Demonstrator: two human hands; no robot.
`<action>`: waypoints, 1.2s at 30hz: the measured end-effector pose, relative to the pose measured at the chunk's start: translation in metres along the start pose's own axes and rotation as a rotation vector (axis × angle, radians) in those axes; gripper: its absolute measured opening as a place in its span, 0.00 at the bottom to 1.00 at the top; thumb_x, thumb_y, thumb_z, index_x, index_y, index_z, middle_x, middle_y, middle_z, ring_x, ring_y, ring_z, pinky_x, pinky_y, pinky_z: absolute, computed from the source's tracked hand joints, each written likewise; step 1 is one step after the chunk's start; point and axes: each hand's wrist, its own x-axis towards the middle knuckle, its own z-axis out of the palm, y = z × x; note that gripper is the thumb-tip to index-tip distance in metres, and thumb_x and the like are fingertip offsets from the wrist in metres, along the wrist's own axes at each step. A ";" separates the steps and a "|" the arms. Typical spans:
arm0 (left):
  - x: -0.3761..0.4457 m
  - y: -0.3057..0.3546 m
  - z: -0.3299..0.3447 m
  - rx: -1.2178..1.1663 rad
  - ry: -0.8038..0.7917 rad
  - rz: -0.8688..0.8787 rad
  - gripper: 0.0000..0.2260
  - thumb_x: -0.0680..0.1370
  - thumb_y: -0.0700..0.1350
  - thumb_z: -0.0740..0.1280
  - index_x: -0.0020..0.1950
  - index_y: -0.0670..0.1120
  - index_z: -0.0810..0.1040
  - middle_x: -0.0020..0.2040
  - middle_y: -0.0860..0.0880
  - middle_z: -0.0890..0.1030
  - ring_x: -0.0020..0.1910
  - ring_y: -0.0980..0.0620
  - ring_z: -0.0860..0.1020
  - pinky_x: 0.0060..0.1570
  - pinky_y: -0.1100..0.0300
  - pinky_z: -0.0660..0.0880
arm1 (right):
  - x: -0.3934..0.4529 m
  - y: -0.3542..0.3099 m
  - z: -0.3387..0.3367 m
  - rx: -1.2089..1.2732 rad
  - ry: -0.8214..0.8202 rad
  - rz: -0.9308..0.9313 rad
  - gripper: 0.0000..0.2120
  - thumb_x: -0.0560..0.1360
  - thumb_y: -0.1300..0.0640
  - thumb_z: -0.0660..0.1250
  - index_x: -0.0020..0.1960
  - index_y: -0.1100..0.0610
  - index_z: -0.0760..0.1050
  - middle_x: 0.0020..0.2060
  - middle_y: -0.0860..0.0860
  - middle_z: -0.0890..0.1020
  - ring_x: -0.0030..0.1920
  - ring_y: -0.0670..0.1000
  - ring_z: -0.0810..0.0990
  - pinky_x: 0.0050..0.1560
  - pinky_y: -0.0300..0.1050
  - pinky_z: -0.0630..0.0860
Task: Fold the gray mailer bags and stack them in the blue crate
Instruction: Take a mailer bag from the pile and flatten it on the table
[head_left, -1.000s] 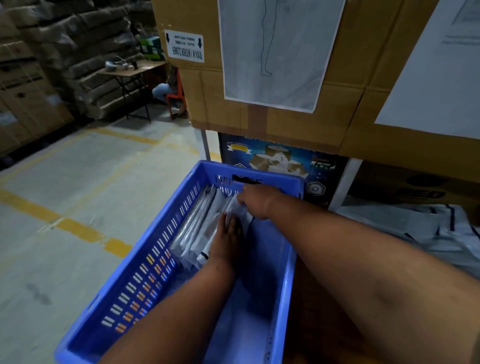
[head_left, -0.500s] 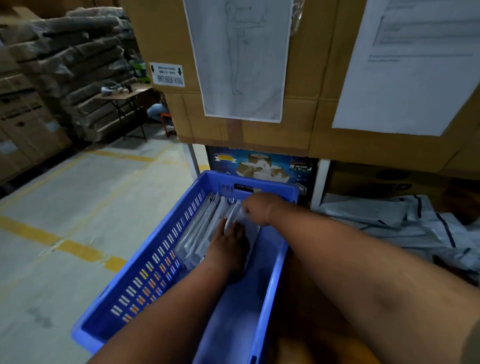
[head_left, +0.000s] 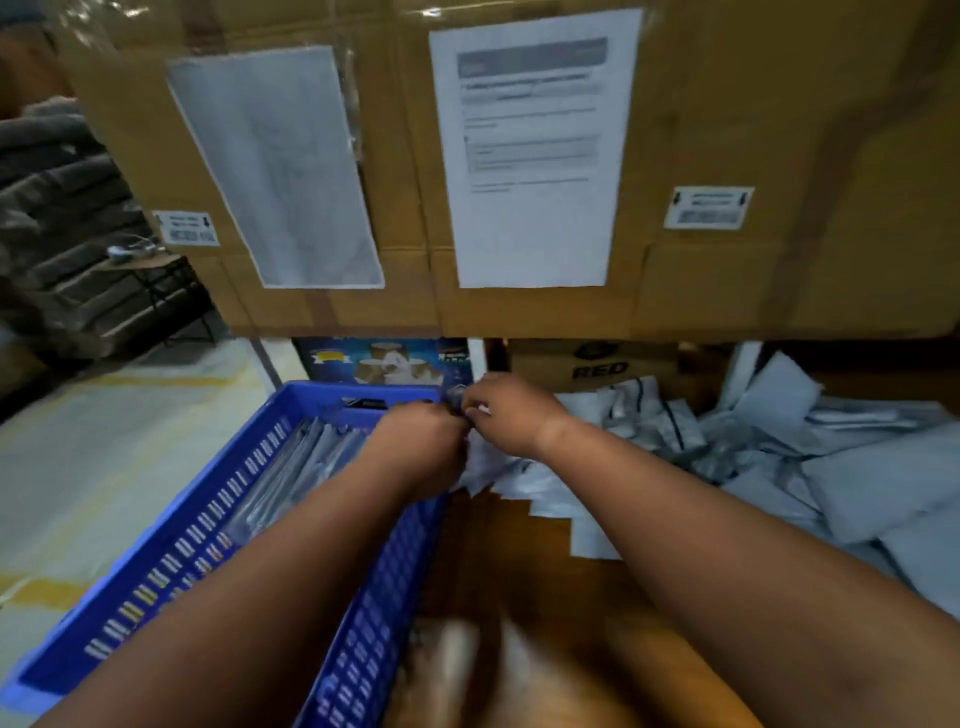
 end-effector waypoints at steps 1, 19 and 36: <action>0.004 0.017 -0.002 -0.039 0.024 0.009 0.08 0.78 0.52 0.64 0.49 0.50 0.80 0.48 0.48 0.83 0.46 0.42 0.82 0.39 0.53 0.76 | -0.016 0.016 -0.004 0.006 0.003 0.032 0.09 0.84 0.53 0.64 0.52 0.52 0.83 0.50 0.53 0.81 0.49 0.56 0.79 0.50 0.54 0.79; 0.019 0.219 0.153 -0.425 -0.491 0.100 0.22 0.83 0.57 0.62 0.75 0.49 0.73 0.75 0.42 0.71 0.73 0.38 0.71 0.69 0.44 0.74 | -0.233 0.186 0.106 -0.230 -0.330 0.502 0.28 0.82 0.47 0.62 0.81 0.47 0.65 0.84 0.55 0.56 0.83 0.60 0.55 0.82 0.60 0.56; -0.115 0.270 0.134 -0.354 -0.206 0.094 0.18 0.82 0.64 0.56 0.61 0.55 0.76 0.56 0.51 0.76 0.55 0.45 0.73 0.50 0.48 0.72 | -0.340 0.121 0.107 -0.375 -0.181 0.323 0.27 0.79 0.34 0.58 0.69 0.49 0.76 0.61 0.52 0.80 0.61 0.58 0.77 0.58 0.60 0.72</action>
